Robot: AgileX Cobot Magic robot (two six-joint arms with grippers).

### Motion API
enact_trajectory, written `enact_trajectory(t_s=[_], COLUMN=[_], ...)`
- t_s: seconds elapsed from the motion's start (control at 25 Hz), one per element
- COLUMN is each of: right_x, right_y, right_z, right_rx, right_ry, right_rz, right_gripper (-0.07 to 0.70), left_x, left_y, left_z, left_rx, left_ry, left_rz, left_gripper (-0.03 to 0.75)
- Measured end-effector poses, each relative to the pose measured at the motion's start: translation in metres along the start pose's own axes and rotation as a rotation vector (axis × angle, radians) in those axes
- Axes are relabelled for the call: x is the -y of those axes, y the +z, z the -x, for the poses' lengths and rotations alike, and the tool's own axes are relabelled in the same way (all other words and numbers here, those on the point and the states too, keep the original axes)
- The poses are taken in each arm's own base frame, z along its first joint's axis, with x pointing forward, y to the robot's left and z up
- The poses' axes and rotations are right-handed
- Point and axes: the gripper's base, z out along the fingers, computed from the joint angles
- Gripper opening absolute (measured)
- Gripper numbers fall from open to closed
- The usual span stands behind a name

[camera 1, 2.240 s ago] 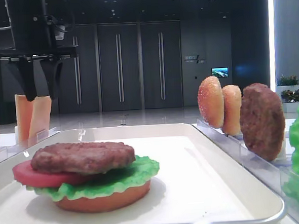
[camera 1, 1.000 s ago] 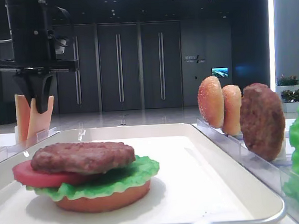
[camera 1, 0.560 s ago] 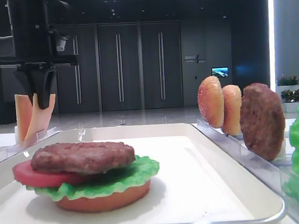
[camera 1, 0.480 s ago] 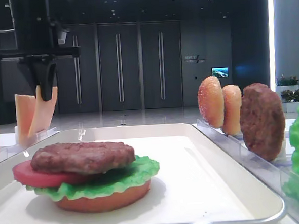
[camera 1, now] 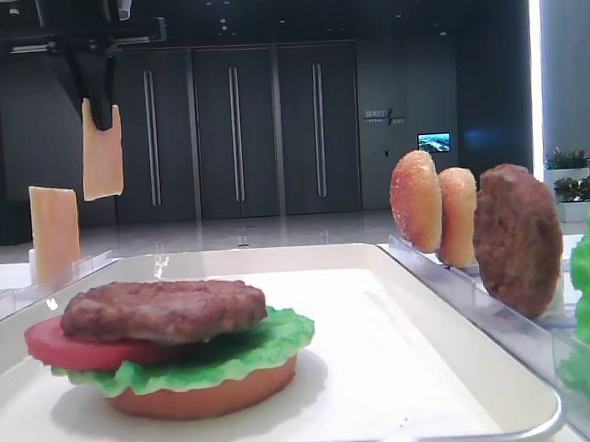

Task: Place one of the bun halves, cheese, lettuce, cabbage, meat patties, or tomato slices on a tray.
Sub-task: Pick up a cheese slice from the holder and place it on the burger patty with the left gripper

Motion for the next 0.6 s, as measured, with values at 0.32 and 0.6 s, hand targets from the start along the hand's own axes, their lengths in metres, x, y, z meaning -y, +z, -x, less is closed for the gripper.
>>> enact_trajectory(t_s=[0.32,0.6], right_x=[0.000,0.000], right_y=[0.000,0.000], right_z=[0.000,0.000], right_rx=[0.000,0.000], right_ry=[0.000,0.000], right_rz=[0.000,0.000], right_gripper=[0.290,0.290], left_x=[0.000,0.009], left_y=[-0.001,-0.022], left_z=[0.000,-0.004], left_rx=[-0.004,0.014], left_ry=[0.013,0.011], left_rz=[0.001,-0.063], left_gripper=[0.024,0.024])
